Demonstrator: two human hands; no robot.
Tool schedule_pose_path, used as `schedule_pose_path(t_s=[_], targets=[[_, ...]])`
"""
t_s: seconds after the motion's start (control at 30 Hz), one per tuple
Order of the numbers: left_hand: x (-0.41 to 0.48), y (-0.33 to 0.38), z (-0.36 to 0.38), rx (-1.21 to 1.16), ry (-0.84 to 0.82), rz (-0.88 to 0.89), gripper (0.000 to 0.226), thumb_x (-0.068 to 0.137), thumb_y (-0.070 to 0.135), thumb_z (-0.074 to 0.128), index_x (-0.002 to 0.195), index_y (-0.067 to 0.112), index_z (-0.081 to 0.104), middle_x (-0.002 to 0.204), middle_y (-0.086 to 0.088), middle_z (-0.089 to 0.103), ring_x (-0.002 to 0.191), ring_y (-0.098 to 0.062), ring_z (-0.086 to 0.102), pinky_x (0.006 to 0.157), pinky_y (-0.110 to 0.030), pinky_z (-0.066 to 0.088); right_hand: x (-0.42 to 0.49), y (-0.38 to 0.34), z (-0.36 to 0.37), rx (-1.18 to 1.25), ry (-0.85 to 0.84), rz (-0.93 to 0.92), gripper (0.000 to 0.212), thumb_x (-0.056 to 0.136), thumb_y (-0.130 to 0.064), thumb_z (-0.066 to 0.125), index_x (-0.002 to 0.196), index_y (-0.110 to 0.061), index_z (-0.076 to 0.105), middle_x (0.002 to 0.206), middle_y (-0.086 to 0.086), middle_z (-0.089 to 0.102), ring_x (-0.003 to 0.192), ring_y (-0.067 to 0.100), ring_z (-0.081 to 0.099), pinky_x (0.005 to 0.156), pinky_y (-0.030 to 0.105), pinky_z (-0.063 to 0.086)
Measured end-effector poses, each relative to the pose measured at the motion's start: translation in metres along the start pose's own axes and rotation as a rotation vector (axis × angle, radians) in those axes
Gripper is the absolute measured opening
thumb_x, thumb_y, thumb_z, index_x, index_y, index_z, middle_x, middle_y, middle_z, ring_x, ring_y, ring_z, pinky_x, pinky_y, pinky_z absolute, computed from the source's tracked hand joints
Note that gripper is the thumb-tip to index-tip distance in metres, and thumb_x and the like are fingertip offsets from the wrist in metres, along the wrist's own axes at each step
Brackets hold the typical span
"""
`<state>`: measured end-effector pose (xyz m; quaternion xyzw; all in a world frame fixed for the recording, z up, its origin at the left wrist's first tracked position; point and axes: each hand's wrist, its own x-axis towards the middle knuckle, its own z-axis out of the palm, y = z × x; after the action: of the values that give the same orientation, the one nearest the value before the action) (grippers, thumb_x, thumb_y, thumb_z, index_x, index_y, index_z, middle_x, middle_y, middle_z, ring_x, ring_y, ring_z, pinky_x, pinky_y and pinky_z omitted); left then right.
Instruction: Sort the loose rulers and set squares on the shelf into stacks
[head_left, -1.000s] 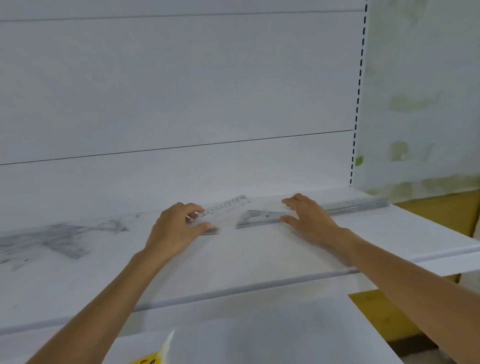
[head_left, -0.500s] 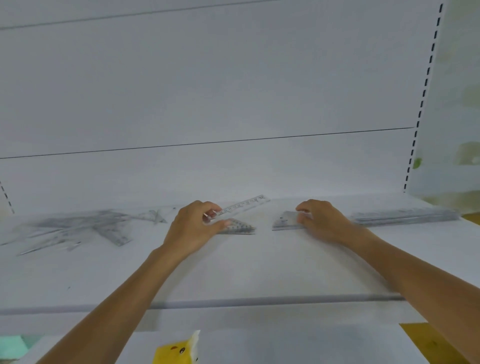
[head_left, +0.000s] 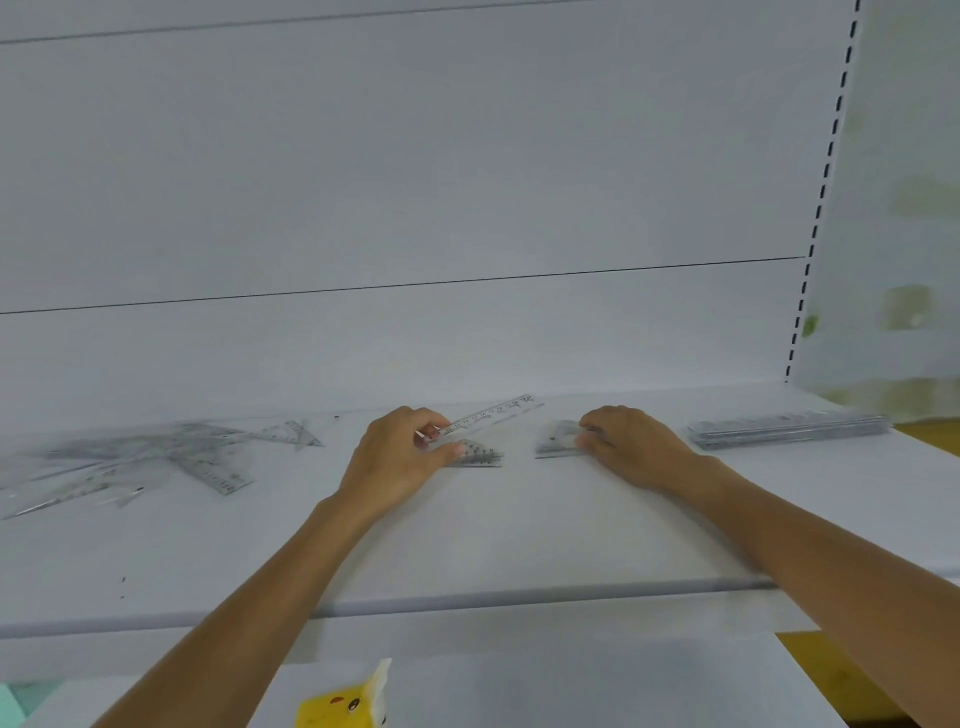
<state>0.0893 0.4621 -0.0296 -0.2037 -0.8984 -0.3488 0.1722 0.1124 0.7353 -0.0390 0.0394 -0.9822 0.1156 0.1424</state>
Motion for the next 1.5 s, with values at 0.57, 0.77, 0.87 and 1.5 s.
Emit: schedule_pose_path(t_s=[0.57,0.77,0.87,1.5], targets=[[0.03,0.094,0.077,-0.168,-0.06,0.062,0.021,0.075,0.024,0.069,0.096,0.024,0.067,0.084,0.014,0.058,0.073,0.003,0.053,0.059,-0.005,0.037,-0.087,0.064,-0.043,-0.122,0.223,0.155,0.026,0.093,-0.025,0.04,0.11,-0.019,0.058,0.108,0.0,0.06,0.106,0.022,0.054,0.08,0.033,0.043],[0.05,0.153,0.124,-0.18,-0.138,0.138,0.025,0.076,0.025,0.071,0.099,0.017,0.067,0.087,0.009,0.058,0.076,-0.003,0.052,0.071,-0.014,0.037,-0.109,0.096,-0.051,-0.005,0.096,0.287,0.03,0.091,-0.025,0.04,0.098,-0.012,0.066,0.111,0.005,0.063,0.103,0.024,0.054,0.091,0.039,0.045],[0.058,0.18,0.145,-0.202,-0.186,0.183,0.029,0.076,0.028,0.072,0.101,0.015,0.067,0.09,0.006,0.059,0.081,-0.007,0.054,0.075,-0.018,0.039,-0.105,0.096,-0.05,-0.015,0.113,0.271,0.028,0.09,-0.026,0.041,0.101,-0.017,0.065,0.111,0.003,0.063,0.103,0.023,0.054,0.091,0.038,0.044],[0.094,0.232,0.231,-0.062,-0.471,0.262,0.035,0.075,0.039,0.071,0.102,0.017,0.066,0.108,-0.003,0.064,0.102,-0.019,0.058,0.092,-0.037,0.047,-0.098,0.108,-0.045,-0.012,0.166,0.293,0.028,0.09,-0.021,0.04,0.109,-0.016,0.06,0.121,0.006,0.057,0.114,0.024,0.046,0.093,0.039,0.037]])
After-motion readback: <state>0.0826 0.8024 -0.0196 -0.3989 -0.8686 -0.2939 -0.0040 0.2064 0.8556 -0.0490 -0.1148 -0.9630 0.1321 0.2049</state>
